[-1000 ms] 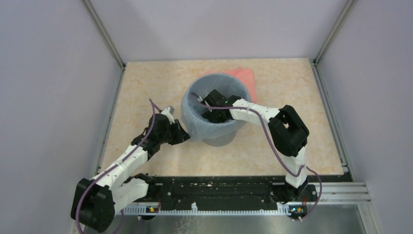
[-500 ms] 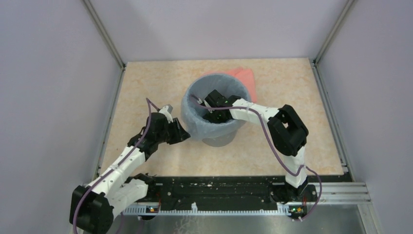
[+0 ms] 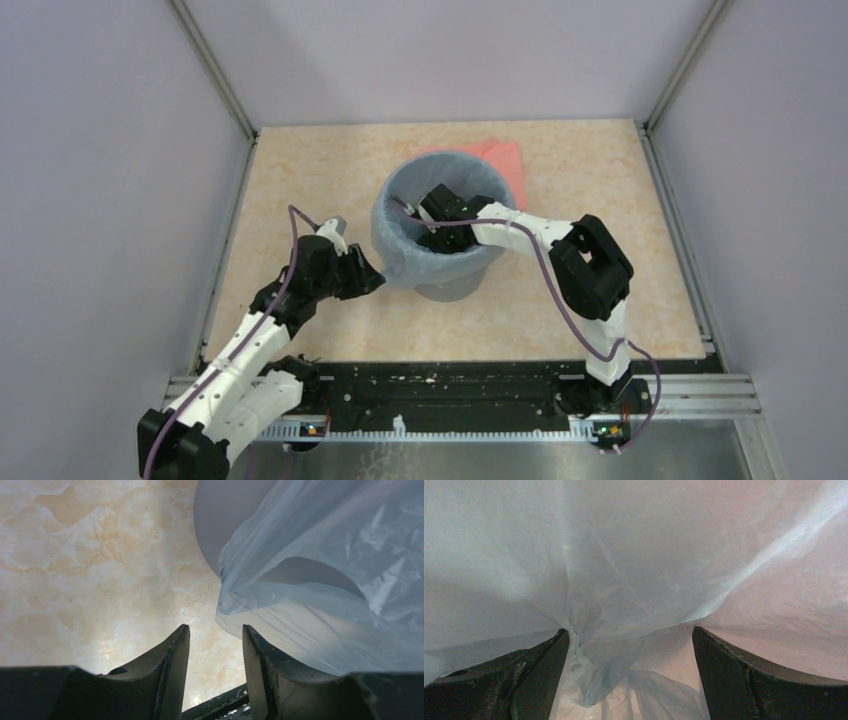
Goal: Put the trash bags into the trash bin
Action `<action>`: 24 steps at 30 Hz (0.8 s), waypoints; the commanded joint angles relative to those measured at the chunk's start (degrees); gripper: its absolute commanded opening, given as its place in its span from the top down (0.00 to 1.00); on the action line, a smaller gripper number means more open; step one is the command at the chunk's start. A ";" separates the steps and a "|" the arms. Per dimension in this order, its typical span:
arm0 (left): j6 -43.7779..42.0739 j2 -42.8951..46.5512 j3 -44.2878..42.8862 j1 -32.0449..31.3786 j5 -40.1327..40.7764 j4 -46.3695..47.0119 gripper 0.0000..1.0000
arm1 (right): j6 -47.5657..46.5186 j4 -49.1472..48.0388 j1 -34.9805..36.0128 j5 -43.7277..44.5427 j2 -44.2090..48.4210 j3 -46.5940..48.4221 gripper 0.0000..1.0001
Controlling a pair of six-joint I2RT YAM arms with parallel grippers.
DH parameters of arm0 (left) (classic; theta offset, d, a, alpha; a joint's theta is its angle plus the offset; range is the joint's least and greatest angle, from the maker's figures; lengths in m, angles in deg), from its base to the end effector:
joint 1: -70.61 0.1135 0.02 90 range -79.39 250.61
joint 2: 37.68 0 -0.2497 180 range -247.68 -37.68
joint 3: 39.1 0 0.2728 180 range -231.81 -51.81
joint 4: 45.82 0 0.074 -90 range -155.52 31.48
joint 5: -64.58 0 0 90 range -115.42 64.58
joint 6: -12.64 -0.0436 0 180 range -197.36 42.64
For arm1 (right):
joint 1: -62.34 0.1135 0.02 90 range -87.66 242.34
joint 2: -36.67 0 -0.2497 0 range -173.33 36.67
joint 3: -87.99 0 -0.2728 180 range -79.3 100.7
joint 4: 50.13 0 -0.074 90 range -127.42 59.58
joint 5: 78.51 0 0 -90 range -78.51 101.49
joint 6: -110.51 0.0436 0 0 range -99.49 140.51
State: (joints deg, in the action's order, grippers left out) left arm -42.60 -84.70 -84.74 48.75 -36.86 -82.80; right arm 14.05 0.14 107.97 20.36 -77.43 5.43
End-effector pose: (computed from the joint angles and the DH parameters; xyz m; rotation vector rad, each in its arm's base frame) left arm 0.1954 -0.0877 0.2172 -0.1497 2.3304 -0.7409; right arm 0.3049 0.3021 0.1555 -1.1520 2.4550 -0.0126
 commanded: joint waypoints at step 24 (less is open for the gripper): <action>-1.41 -0.49 -2.67 -0.26 -3.80 2.90 0.52 | 5.62 7.88 -0.45 -0.26 3.66 7.67 0.07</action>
State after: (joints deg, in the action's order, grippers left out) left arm -43.65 -84.55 -86.03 48.75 -39.55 -82.56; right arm 18.18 7.75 107.92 20.25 -77.41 12.01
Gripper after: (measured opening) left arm 0.490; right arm 0.934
